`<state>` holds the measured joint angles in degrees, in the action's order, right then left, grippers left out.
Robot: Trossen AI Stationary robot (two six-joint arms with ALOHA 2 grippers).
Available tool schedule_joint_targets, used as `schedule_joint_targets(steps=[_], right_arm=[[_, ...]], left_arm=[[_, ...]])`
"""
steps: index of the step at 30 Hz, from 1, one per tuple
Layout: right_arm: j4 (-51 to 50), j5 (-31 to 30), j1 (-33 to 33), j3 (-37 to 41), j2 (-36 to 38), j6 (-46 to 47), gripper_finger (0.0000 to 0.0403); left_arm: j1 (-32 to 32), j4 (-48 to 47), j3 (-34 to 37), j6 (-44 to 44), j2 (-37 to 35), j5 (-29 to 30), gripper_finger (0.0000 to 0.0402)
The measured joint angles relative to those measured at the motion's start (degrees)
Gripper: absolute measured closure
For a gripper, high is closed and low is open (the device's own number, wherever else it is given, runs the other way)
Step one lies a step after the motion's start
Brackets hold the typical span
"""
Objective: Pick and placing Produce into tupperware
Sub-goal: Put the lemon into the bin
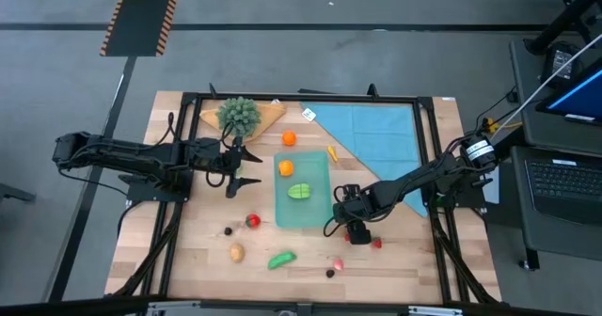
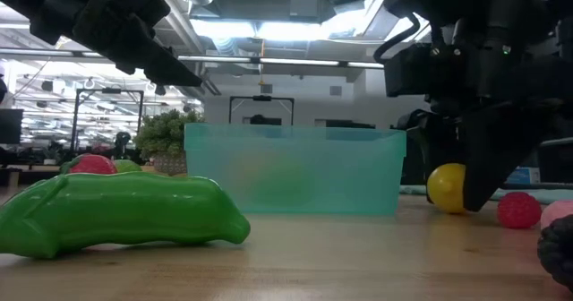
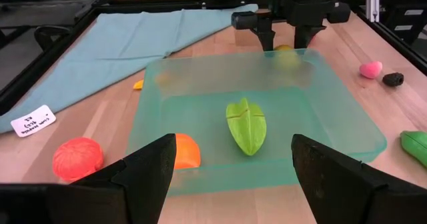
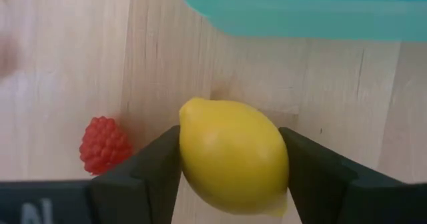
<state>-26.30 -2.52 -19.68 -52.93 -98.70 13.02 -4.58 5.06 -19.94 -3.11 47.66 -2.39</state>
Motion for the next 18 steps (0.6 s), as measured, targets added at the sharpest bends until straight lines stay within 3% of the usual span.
schedule_joint_targets(steps=[7,18], right_arm=[[0.0,-0.7,0.0,0.0,0.0,2.3,0.0165],[0.0,-0.9,0.0,0.0,0.0,4.9,0.018]], left_arm=[[0.0,0.0,0.0,0.0,0.0,0.0,0.0113],[0.0,0.0,0.0,0.0,0.0,0.0,0.0113]])
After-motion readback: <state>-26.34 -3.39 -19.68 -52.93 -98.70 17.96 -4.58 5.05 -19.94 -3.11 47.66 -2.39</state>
